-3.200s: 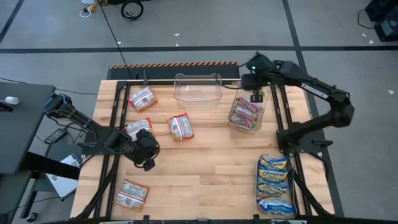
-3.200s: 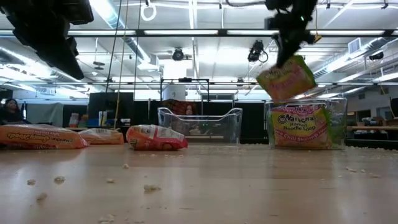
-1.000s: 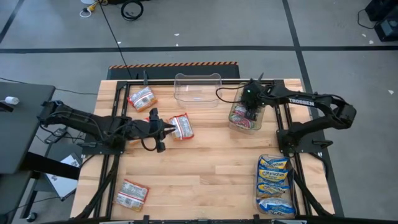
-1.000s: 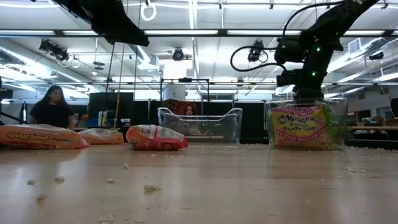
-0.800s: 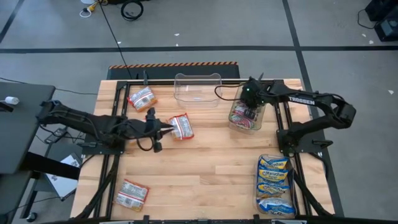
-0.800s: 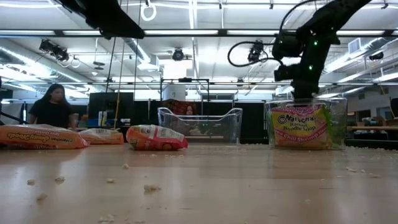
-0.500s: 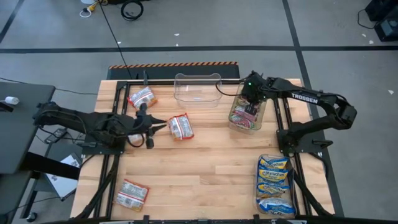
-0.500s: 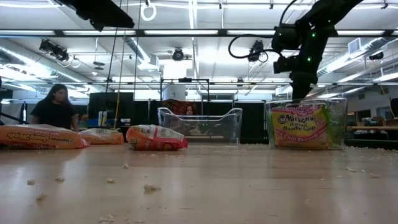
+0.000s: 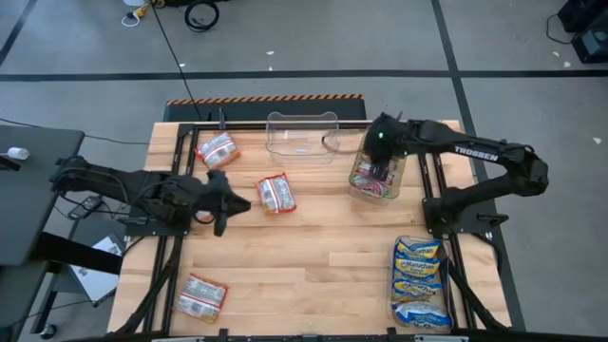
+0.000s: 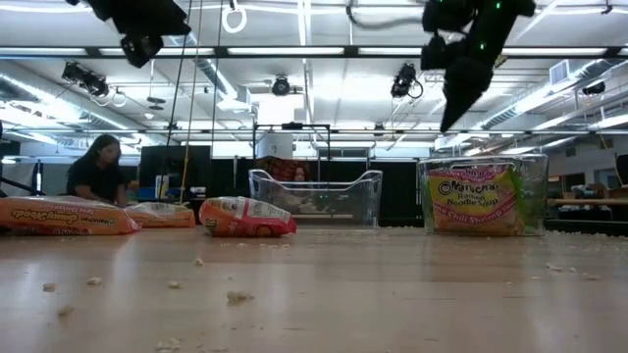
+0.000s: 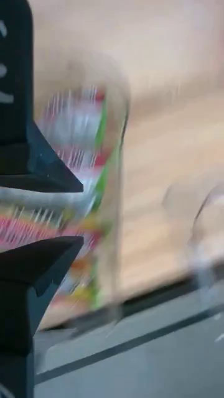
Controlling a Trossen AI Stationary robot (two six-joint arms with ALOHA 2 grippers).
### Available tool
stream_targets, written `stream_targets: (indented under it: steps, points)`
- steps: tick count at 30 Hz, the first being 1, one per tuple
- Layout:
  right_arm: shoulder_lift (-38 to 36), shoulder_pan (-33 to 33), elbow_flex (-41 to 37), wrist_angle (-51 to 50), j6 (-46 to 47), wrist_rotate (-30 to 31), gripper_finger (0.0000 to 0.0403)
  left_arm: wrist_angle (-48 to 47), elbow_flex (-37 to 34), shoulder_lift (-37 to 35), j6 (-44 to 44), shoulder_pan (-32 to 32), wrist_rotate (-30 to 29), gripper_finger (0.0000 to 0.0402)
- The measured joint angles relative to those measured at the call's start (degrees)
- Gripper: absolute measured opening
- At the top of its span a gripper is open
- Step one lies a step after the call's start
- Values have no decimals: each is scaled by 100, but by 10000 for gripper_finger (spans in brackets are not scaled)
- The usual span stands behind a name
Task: Sort Maruchan noodles
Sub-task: Put the right orange noodle pack into the top left transparent bin
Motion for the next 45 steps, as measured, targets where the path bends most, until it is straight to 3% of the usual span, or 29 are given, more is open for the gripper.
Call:
stream_targets:
  steps: [7,12,16,21,25,29,34,38,40,45]
  points:
    - [136,1814,54,986,457,76,126,-456,0,-324,-1767,0,1226,45]
    - [632,2923,135,2245,576,821,126,-936,-2,-444,-2747,2,1624,22]
    - [1617,3383,1031,1631,1374,1343,126,-1012,58,-547,-2970,-2,1897,6]
    - [3022,3532,2517,1014,2654,1314,127,-1360,455,-609,-2181,-78,1887,7]
    - [3945,3325,3112,1065,3455,1061,129,-1183,595,-794,-1716,-248,1839,7]
    - [4542,2950,3324,1610,4415,911,138,-1294,604,-943,-1557,-592,1863,7]
    - [5166,2746,3337,2086,4703,1841,144,-1490,602,-1089,-1324,-1056,1901,7]
    - [5625,2718,3330,2118,5007,1972,139,-1476,601,-1139,-1247,-1292,1894,7]
    - [5740,2781,3334,2225,5427,1798,137,-1482,603,-1127,-1186,-1384,1894,7]
    - [5636,3046,3319,2882,6024,479,137,-1485,601,-1124,-1135,-1593,1897,7]
